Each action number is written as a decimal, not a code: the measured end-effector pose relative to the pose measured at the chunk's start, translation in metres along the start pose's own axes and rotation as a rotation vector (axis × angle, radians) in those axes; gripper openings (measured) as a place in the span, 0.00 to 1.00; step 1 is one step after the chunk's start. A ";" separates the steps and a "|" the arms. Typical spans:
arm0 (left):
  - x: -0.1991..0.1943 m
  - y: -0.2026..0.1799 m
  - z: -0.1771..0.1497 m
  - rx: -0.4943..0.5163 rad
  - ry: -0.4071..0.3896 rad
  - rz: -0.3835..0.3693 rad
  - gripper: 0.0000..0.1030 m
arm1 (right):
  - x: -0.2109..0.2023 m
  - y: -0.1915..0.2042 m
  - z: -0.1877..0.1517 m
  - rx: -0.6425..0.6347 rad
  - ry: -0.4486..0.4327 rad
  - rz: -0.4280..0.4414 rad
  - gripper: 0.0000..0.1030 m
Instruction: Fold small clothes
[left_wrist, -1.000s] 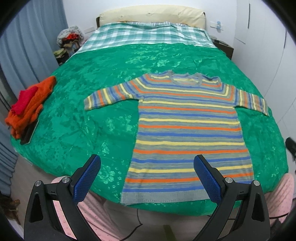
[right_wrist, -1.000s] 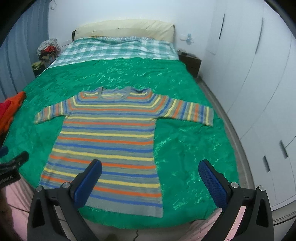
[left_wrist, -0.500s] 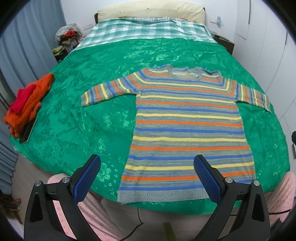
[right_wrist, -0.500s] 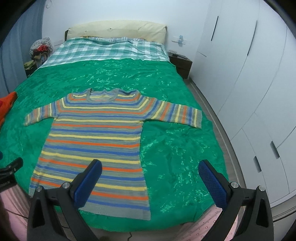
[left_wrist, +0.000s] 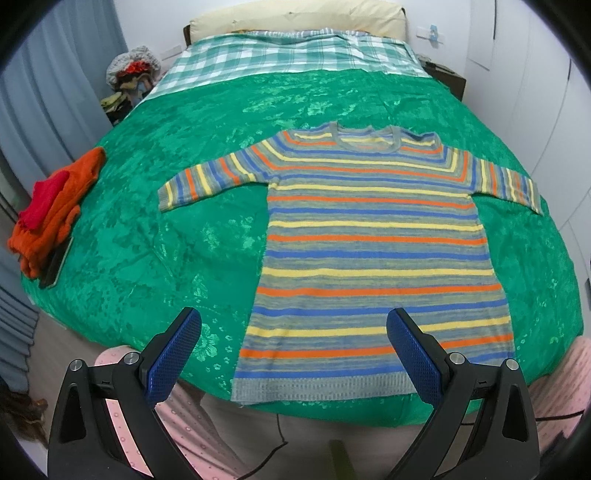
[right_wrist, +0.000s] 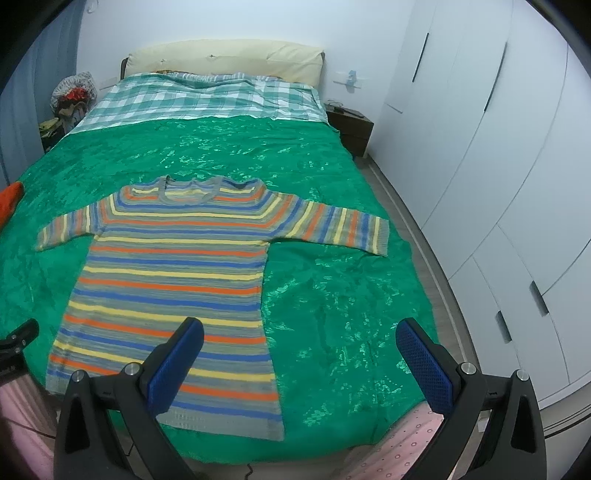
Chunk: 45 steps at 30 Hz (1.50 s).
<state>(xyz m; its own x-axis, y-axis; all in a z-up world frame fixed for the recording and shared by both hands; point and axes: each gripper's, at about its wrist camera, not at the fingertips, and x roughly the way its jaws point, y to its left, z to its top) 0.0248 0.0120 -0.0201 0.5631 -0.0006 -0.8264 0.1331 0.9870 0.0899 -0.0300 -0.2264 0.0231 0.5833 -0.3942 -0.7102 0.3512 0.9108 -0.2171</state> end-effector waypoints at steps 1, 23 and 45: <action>0.000 0.000 0.000 0.000 0.000 0.001 0.98 | 0.000 0.000 0.000 -0.001 0.001 -0.002 0.99; 0.050 0.034 0.000 -0.104 0.087 0.047 0.98 | 0.262 -0.244 0.070 0.593 0.027 0.425 0.85; 0.096 0.025 -0.010 -0.066 0.154 0.063 0.98 | 0.264 -0.187 0.143 0.416 -0.005 0.472 0.02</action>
<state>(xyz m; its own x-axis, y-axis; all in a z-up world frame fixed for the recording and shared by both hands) 0.0737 0.0380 -0.1031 0.4368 0.0812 -0.8959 0.0445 0.9927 0.1117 0.1632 -0.5181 -0.0277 0.7483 0.0375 -0.6623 0.3098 0.8631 0.3989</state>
